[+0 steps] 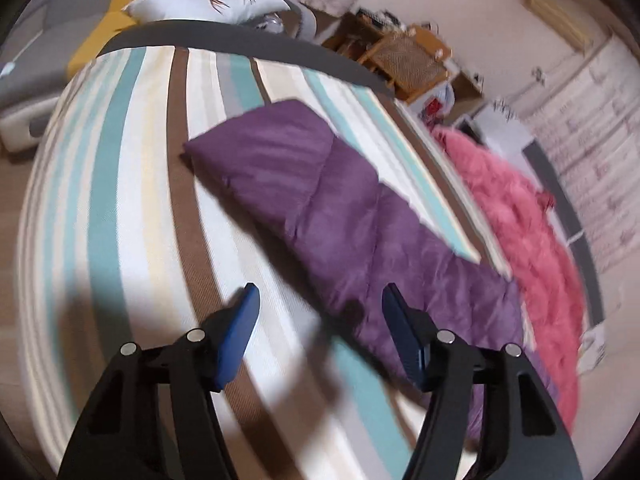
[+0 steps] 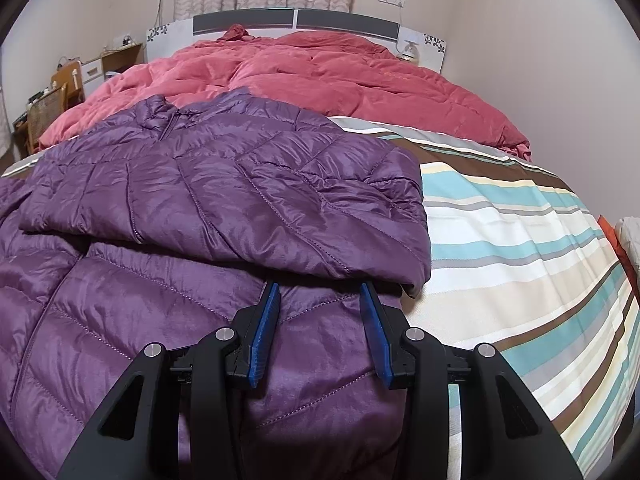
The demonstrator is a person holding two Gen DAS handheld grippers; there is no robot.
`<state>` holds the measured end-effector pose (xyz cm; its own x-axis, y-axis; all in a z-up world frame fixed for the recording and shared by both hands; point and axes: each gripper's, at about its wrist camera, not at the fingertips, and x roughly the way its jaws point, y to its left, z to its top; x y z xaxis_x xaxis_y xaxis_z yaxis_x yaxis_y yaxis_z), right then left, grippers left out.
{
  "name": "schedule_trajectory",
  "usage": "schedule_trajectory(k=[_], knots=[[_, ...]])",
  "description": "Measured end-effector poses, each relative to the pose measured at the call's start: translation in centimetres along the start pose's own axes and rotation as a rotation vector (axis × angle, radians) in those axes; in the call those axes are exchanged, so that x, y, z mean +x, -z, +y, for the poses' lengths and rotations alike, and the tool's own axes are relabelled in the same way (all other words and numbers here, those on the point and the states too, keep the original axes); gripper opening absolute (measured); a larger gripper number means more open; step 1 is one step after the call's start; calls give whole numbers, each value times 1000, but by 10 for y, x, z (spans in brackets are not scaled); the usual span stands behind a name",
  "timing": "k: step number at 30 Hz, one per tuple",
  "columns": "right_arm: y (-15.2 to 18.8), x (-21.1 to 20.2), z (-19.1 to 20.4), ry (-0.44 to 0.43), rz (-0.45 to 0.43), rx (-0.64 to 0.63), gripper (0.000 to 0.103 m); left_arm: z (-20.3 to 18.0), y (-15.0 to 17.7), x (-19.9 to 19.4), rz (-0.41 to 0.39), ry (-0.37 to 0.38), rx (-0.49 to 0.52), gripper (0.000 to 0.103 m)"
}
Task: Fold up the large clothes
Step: 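Grasp the other sleeve cuff with the left tool and lift it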
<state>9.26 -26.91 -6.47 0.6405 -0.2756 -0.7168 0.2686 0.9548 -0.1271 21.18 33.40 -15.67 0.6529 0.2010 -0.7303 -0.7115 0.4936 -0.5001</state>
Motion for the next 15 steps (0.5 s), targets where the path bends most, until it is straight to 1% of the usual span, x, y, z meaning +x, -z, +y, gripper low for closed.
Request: schedule_trajectory(k=[1,3,5,6,7,8,9,10,12,14,15], knots=[[0,0,0,1,1,0,42,-1,-2,5,2,12,-8,60],[0,1,1,3,3,-3,42,-3,-6,15,10,42,-26,58],[0,2,1,5,6,-5,42,-4,-9,22,3,51,-43,52],[0,2,1,5,7,-6,42,-4,-11,29,9,56,-52,48],[-1,3,1,3,9,-5,42,-4,-12,31,7,48,-55,39],[0,3,1,2,11,-3,42,-6,-13,33,5,35,-54,33],[1,4,1,0,12,0,42,-7,-14,39,17,24,-50,22],[1,4,0,-1,14,4,42,-9,-15,43,25,16,-44,14],[1,5,-1,-2,16,7,42,-14,-14,39,-10,11,-32,9],[1,5,-1,1,17,7,42,-21,-13,33,-54,-17,-1,7],[1,5,0,4,16,6,42,-29,-11,27,-89,-35,26,6]])
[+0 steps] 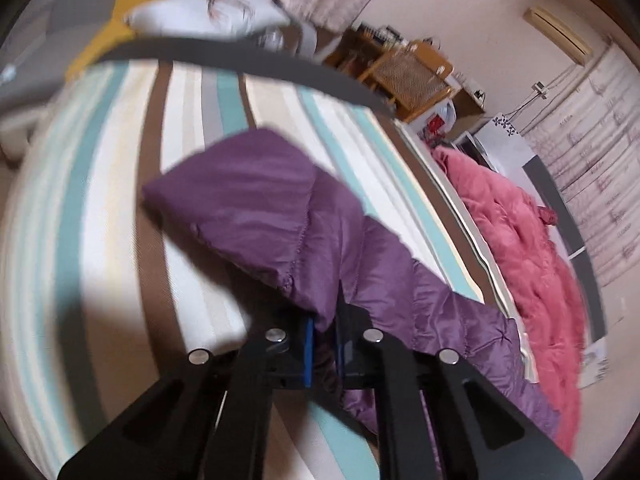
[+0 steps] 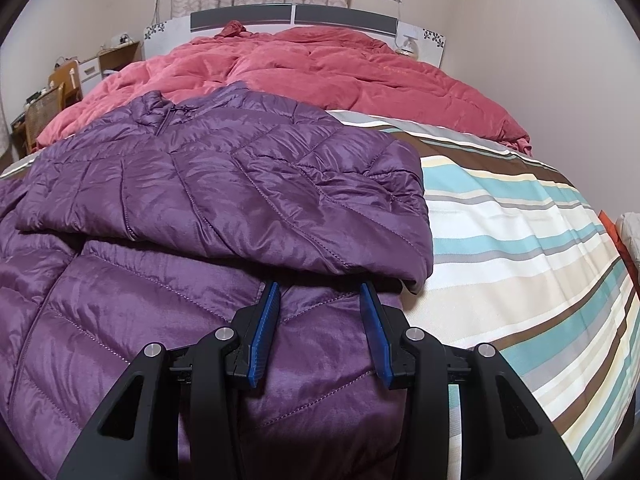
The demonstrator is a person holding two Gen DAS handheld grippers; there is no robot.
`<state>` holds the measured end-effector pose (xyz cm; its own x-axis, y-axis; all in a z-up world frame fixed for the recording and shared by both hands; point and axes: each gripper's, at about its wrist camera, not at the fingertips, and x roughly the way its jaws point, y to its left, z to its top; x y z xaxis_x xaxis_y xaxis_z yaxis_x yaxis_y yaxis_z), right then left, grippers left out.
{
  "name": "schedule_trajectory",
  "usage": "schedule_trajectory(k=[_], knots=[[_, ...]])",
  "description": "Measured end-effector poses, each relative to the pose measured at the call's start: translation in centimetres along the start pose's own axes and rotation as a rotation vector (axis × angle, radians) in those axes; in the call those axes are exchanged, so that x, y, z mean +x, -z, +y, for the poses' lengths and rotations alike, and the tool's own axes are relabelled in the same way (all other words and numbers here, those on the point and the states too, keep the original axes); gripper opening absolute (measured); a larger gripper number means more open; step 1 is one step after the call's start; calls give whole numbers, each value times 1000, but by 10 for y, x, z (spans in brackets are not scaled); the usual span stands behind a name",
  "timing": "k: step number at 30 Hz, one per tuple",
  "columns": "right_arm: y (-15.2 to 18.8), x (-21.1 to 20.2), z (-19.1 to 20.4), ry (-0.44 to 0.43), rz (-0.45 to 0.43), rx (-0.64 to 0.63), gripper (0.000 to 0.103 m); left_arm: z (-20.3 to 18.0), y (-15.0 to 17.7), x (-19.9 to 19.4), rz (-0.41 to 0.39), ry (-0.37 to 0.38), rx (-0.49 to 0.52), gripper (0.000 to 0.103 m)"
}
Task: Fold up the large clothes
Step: 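Grasp the other sleeve cuff with the left tool and lift it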
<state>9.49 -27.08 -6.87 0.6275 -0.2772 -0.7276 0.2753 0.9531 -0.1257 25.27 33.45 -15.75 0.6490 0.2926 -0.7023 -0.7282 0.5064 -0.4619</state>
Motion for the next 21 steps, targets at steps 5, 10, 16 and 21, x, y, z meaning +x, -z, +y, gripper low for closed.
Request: schedule_trajectory(k=[5,10,16,21], knots=[[0,0,1,19,-3,-4,42,-33,6,-35,-153,-26,135,6],[0,0,2,19,-3,-5,42,-74,17,-70,-268,39,273,6],[0,0,1,19,-3,-5,42,-113,39,-105,-299,128,425,6],[0,0,1,20,-4,-4,42,-141,69,-133,-312,175,547,6]])
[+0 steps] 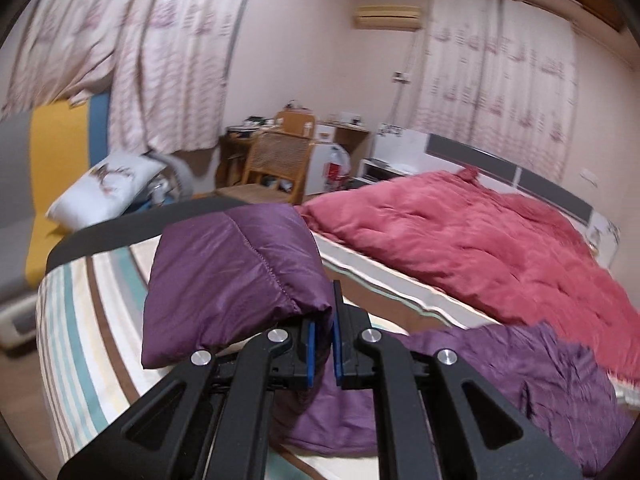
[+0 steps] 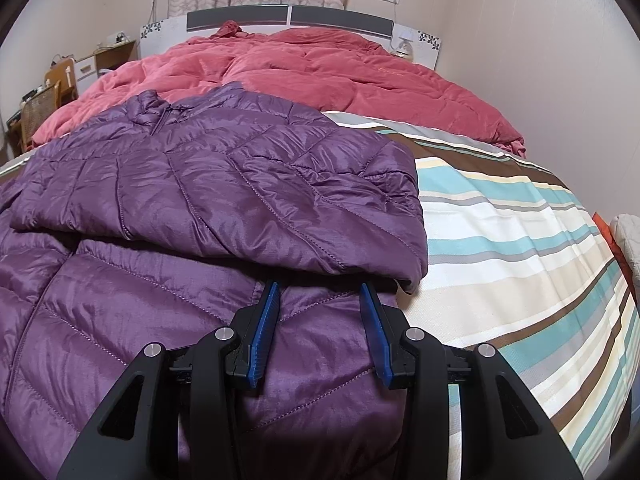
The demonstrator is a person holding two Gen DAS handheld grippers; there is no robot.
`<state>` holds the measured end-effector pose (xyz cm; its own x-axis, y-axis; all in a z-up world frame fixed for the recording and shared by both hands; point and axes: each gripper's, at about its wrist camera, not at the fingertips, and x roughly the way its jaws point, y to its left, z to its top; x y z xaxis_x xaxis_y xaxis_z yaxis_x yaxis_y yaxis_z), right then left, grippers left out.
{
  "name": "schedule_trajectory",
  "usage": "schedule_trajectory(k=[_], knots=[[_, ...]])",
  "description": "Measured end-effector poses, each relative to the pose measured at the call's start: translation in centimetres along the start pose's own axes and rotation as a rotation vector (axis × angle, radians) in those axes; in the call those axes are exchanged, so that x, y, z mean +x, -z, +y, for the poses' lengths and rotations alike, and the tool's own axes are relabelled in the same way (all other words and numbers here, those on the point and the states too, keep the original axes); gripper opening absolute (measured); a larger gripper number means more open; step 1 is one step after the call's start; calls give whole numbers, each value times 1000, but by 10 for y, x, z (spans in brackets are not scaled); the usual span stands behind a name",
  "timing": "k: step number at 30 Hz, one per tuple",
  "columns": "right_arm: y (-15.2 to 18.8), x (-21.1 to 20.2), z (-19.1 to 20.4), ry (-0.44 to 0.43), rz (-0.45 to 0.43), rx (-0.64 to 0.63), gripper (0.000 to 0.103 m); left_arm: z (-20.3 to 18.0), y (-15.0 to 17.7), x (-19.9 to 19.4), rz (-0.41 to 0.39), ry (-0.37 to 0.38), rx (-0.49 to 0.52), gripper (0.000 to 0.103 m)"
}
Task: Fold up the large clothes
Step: 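Grasp the other sleeve cuff with the left tool and lift it, then fold the held sleeve across the jacket body toward the right tool, then release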
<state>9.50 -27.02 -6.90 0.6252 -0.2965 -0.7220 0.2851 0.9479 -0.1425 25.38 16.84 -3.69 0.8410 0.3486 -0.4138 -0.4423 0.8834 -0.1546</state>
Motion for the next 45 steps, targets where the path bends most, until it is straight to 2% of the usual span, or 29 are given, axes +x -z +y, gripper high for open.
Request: schedule_trajectory(k=[5,14,29,39,45], knots=[[0,0,0,0,0,2,42,-42,8,-26,-13,83,101,6],[0,0,-2,-6,-2,11,42,-107,26,-52,50,208,224,6],[0,0,-3,-18,-2,28,42,-208,72,-92,81,306,543,6],[0,1,-3,-19,-2,30,42,-251,108,-113,109,378,740,6],[0,1,-4,-28,-1,40,42,-271,144,-122,126,411,918,9]])
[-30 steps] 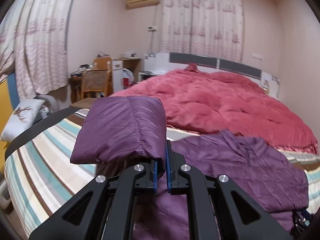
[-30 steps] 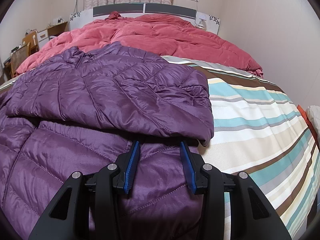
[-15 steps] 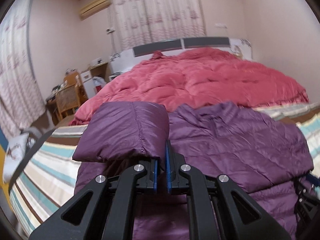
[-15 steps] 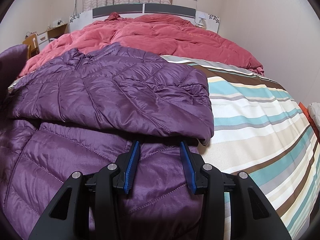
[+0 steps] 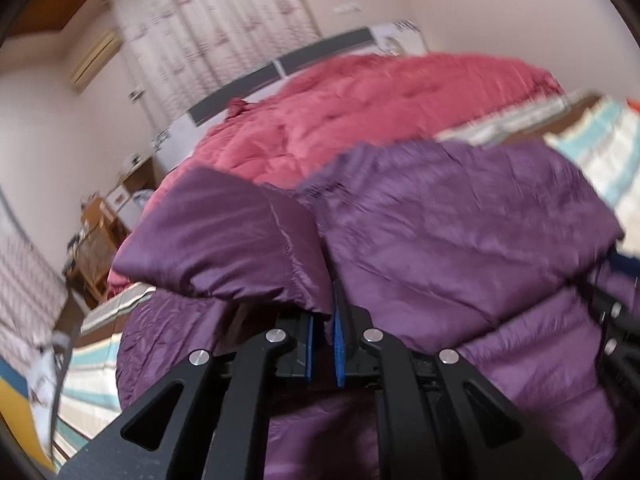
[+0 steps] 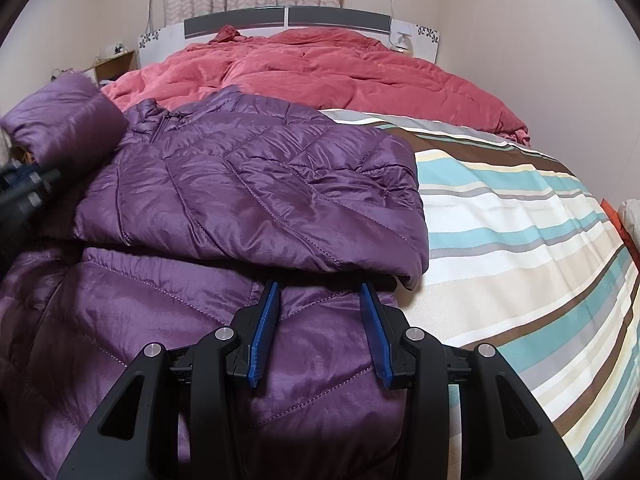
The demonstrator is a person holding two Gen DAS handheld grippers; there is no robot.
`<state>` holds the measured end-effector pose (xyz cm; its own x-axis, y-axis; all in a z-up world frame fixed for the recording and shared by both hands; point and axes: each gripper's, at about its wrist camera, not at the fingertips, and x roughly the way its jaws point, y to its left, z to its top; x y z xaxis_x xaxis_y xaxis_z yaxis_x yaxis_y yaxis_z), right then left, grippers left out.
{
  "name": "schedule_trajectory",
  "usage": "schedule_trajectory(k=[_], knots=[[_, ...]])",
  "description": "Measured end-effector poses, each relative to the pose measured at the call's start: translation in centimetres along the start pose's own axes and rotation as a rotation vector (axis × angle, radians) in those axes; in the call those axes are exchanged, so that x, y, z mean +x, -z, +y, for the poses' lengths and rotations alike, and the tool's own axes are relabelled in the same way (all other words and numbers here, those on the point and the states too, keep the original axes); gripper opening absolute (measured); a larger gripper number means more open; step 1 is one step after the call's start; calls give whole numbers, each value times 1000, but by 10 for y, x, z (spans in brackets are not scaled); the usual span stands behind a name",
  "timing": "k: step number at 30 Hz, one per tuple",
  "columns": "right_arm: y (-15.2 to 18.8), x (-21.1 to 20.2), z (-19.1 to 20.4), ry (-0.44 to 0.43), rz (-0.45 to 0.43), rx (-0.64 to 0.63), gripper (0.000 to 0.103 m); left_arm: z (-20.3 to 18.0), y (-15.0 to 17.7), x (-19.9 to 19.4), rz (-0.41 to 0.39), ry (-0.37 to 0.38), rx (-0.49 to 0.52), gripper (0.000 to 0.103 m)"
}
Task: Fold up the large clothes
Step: 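Fold the held sleeve across the jacket body toward the right tool, then release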
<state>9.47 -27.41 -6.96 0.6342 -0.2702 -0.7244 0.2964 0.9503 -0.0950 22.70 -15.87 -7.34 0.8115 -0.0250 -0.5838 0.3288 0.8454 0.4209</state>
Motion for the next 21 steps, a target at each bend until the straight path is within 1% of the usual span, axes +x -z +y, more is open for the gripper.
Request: schedule_trajectory(k=[3,5,9,10,12,13,14,15,16,17,18,19,21], knots=[[1,1,1,-5,2,7,42,-16,6,3,32,26,84,14],[1,1,1,-5,3,10,42,-25,9,1,33,25,125,14],[2,1,1,-6,4,12,42,-35,10,-8,11,34,171,13],[2,1,3,-5,5,12,42,-37,10,-10,10,36,181,12],[2,1,3,-5,5,13,42,-40,12,-15,6,48,187,14],[2,1,5,-5,5,12,42,-38,12,-18,3,62,179,18],[2,1,3,-6,5,13,42,-35,13,-23,-3,82,163,20],[2,1,3,-6,5,14,42,-32,13,-25,-9,100,150,25],[2,1,4,-7,5,14,42,-28,12,-31,-18,123,137,39],[2,1,4,-6,5,14,42,-25,12,-35,-25,134,130,49],[3,0,5,-4,5,12,42,-18,13,-43,-44,145,120,67],[3,0,5,-2,4,11,42,-13,15,-51,-63,155,107,71],[3,1,4,-2,4,10,42,-4,20,-60,-77,178,72,71]])
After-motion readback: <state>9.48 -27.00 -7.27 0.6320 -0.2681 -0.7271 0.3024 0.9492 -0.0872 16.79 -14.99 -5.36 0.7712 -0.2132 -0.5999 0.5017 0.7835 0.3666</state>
